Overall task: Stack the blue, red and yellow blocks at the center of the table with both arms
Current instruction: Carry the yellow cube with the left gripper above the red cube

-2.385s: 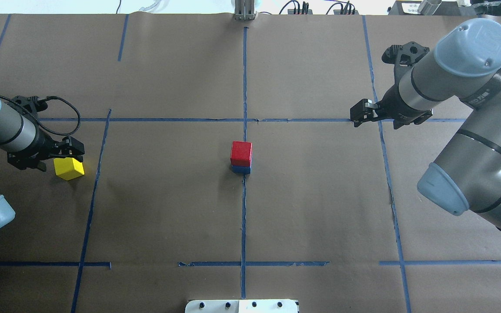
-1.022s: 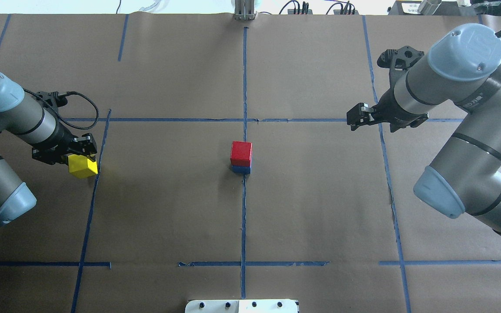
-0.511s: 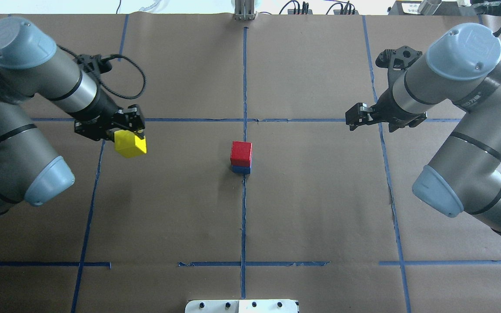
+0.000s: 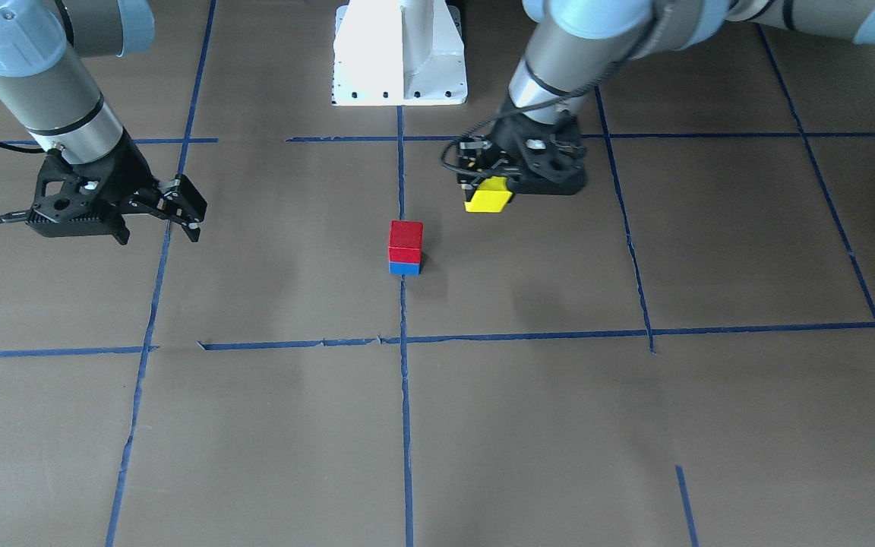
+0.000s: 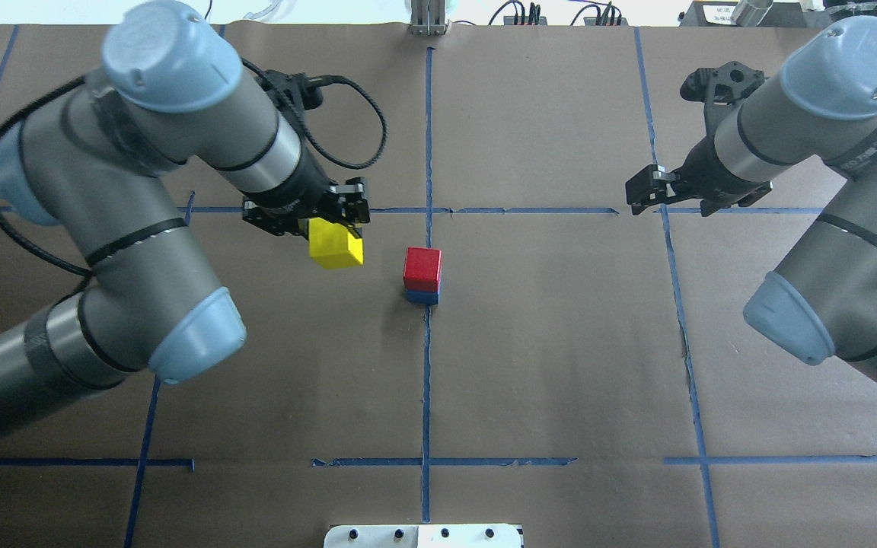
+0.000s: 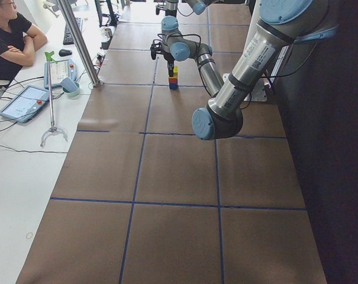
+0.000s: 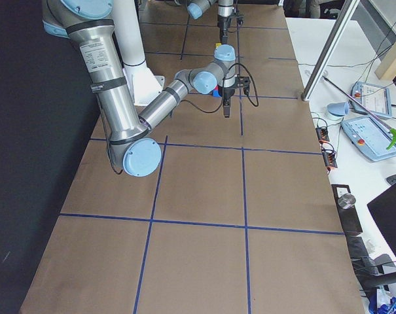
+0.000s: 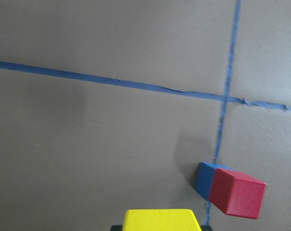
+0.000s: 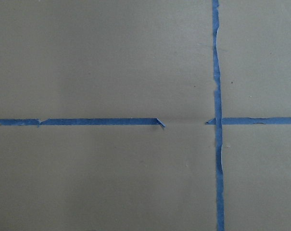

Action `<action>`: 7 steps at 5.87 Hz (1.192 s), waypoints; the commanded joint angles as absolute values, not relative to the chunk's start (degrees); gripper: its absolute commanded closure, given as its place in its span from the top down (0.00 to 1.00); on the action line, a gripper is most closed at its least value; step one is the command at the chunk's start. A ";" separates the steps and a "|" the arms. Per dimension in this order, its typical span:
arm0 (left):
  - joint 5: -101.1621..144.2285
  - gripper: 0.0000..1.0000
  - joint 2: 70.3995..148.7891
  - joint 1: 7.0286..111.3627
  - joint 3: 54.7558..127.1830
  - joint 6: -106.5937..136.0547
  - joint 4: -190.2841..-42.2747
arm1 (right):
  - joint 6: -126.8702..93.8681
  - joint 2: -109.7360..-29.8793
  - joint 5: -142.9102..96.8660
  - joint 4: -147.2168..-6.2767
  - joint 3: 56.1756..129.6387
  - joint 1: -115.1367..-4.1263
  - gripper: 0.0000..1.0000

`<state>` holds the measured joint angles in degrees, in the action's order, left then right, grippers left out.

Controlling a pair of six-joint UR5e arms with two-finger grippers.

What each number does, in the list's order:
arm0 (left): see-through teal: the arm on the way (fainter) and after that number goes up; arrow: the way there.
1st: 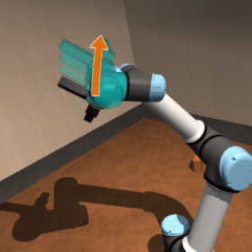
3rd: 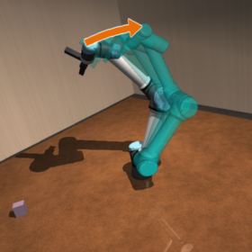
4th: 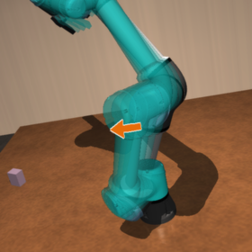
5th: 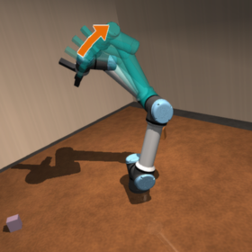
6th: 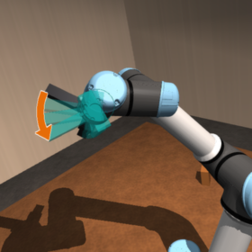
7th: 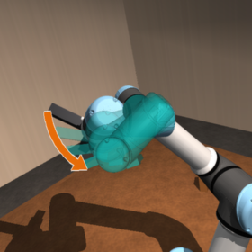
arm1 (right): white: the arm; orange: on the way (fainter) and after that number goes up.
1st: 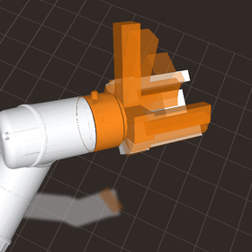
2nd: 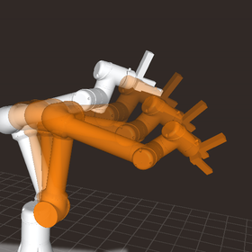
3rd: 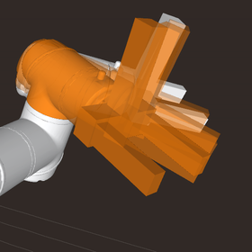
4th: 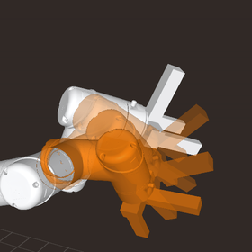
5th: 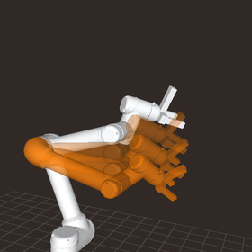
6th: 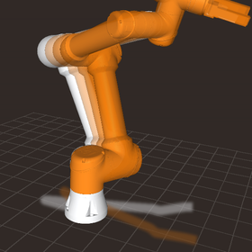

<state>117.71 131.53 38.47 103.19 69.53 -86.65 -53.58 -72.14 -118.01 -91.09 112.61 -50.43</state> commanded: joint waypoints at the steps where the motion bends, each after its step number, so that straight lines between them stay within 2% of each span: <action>1: 113.65 0.00 142.93 35.51 90.17 69.17 -86.22 | -46.28 -76.97 -121.80 -91.23 114.17 -55.26 1.00; 2: 113.56 0.00 146.13 35.51 85.22 69.17 -86.22 | -46.06 -77.25 -121.82 -91.23 114.08 -55.28 1.00; 7: 111.88 0.00 145.89 34.01 83.50 69.00 -84.99 | -46.14 -77.17 -121.82 -90.97 113.91 -55.02 1.00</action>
